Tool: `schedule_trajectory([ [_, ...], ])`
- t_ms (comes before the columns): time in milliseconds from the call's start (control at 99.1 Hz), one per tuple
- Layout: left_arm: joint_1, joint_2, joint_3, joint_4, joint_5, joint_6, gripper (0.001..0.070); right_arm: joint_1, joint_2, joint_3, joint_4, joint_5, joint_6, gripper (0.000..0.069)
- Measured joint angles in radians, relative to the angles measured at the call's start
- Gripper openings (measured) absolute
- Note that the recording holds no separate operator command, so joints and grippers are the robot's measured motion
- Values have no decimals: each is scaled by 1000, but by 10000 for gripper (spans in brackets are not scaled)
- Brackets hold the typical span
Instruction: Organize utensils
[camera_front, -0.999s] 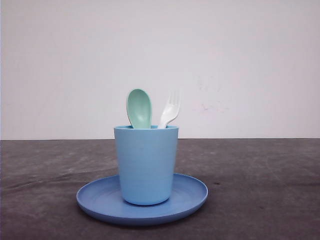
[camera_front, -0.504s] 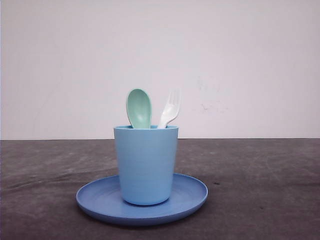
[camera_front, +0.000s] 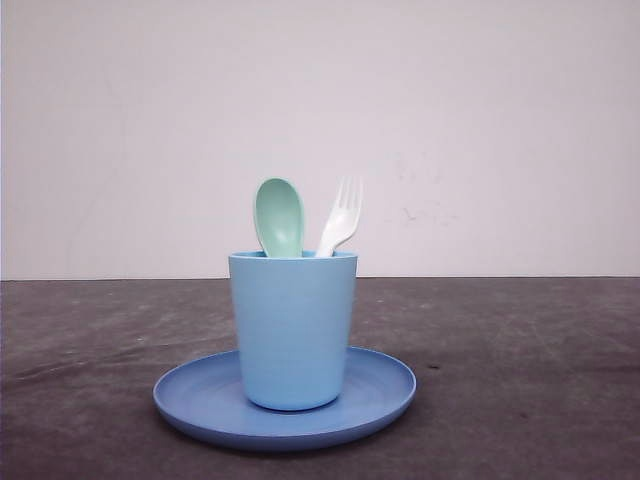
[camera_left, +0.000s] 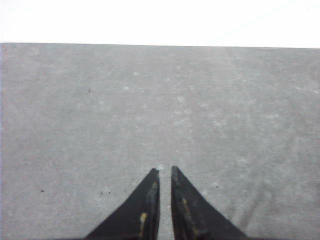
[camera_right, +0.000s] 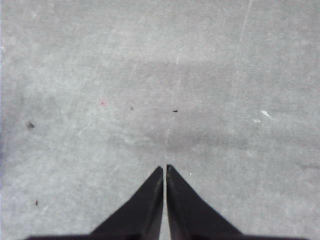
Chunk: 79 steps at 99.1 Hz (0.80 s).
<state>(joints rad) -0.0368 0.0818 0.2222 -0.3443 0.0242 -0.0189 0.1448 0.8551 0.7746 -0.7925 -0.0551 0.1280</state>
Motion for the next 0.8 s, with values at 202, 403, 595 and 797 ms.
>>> schedule_trajectory([
  [202,0,-78,-138,101,1,0,15,0,0,0,4,0,0,10],
  [403,0,-77,-190,164,5,0,15,0,0,0,9,0,0,10],
  [595,25,-77,-190,163,9,0,15,0,0,0,36,0,0,10],
  [797,42,-77,-190,163,9,0,15,0,0,0,85,0,0,10],
])
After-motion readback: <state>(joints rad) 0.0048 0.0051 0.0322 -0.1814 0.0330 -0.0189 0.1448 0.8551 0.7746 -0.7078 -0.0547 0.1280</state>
